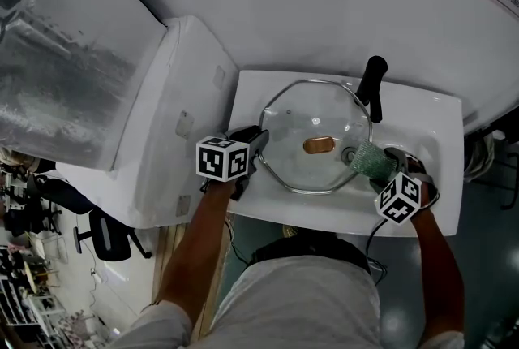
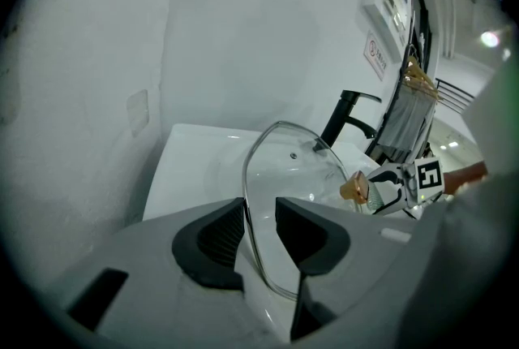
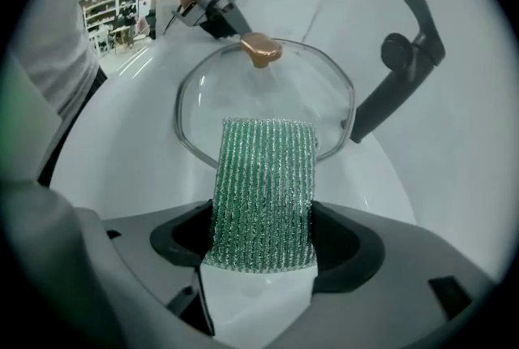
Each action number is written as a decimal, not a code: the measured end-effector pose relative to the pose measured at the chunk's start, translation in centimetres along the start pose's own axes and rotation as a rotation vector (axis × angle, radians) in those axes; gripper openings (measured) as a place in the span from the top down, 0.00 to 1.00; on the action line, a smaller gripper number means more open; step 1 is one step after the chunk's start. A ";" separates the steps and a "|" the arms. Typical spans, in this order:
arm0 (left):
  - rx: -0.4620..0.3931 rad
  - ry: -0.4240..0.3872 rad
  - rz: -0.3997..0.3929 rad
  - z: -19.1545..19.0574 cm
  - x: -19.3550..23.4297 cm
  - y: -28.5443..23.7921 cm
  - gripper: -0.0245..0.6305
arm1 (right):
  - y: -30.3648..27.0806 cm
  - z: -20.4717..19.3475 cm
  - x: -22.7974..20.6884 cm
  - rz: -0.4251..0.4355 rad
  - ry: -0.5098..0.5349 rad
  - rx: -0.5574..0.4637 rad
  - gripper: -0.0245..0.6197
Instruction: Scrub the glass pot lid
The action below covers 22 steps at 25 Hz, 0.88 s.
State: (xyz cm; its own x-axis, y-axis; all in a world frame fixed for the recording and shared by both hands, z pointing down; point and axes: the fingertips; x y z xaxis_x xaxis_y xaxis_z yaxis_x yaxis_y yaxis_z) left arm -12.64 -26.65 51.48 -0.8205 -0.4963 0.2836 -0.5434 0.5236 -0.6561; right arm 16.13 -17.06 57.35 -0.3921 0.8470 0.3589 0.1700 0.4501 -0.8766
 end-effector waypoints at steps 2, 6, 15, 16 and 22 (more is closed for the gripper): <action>0.002 -0.007 0.001 0.1 -0.1 0.1 0.76 | 0.8 0.6 -0.6 -0.004 -0.032 -0.034 0.42; -0.007 -0.018 0.000 0.0 -0.4 0.5 0.76 | 3.2 2.7 -1.1 -0.013 -0.052 -0.115 0.42; -0.148 -0.054 0.024 2.6 -2.2 3.6 0.75 | 9.1 10.6 -1.8 -0.009 -0.148 -0.371 0.42; -0.172 -0.057 0.018 3.1 -2.8 4.0 0.75 | 9.8 11.5 -2.0 -0.003 -0.174 -0.406 0.42; -0.306 -0.094 -0.030 6.0 -6.5 6.6 0.75 | 13.4 15.8 -3.6 0.024 -0.320 -0.603 0.42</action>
State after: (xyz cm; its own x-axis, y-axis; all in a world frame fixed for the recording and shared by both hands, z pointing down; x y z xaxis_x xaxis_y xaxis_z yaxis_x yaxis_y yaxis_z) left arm -9.84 -24.13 41.10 -0.7910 -0.5692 0.2244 -0.6070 0.6845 -0.4037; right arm 5.57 -18.59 39.27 -0.6141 0.7753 0.1475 0.6196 0.5894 -0.5184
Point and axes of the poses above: the fingertips, and each gripper's own axes: y backward along the fingers, x to its left, z out of its top, and after that the axes turned 3 degrees about x, right-handed
